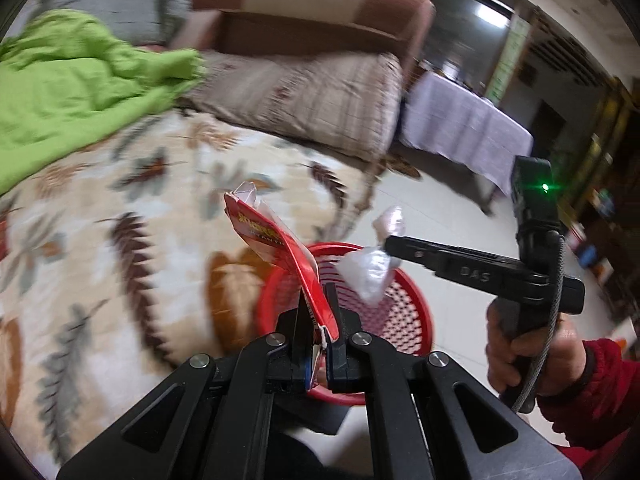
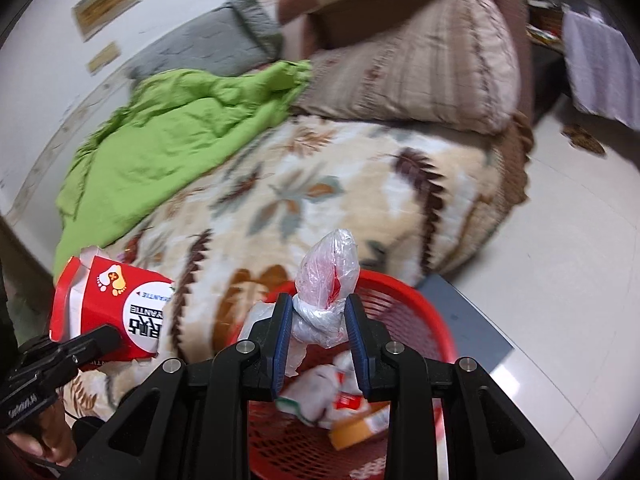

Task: Collect trash
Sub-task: 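Release the red wrapper into the red basket with the left tool while the right tool releases the bag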

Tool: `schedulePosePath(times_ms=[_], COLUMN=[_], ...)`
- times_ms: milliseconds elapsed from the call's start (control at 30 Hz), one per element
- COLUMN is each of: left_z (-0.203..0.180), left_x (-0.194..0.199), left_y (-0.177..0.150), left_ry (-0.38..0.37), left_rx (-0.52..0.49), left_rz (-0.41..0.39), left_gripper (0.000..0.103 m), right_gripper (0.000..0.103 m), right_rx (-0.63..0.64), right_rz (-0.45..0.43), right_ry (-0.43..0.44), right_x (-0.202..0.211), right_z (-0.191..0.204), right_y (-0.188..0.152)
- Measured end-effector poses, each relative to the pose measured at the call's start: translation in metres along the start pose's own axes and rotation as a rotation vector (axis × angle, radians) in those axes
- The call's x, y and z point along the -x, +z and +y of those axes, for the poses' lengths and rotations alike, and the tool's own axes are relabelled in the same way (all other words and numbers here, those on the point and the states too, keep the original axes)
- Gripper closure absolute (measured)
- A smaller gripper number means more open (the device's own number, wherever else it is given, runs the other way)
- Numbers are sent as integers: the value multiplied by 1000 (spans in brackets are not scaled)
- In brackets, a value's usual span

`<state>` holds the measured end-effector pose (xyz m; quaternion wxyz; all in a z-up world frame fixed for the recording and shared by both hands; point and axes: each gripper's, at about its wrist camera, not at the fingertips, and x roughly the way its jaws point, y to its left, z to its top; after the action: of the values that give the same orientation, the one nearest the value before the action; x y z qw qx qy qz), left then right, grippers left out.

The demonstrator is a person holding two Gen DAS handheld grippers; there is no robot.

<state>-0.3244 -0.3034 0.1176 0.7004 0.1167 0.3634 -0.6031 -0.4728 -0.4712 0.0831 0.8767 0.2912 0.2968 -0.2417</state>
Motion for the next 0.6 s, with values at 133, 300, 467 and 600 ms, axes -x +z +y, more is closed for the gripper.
schedulePosePath(times_ms=[133,300,467,600], left_z=[-16,-11,5,42], left_x=[-29,-24,1,39], left_y=[2,-2,-1,-9], left_ry=[-12,56,209,315], left_rx=[-16,-6,3,89], left_rz=[65,45,-12,-63], left_gripper=[90,54,54,54], right_gripper=[58,57,57,57], right_rx=[-23,-28,-25,25], right_rz=[25,4,0,7], right_ry=[-42,-43,2,49], right_x=[-1,5,-1,-9], right_z=[-17,-23,-7,22], right_y=[-2,1,6,9])
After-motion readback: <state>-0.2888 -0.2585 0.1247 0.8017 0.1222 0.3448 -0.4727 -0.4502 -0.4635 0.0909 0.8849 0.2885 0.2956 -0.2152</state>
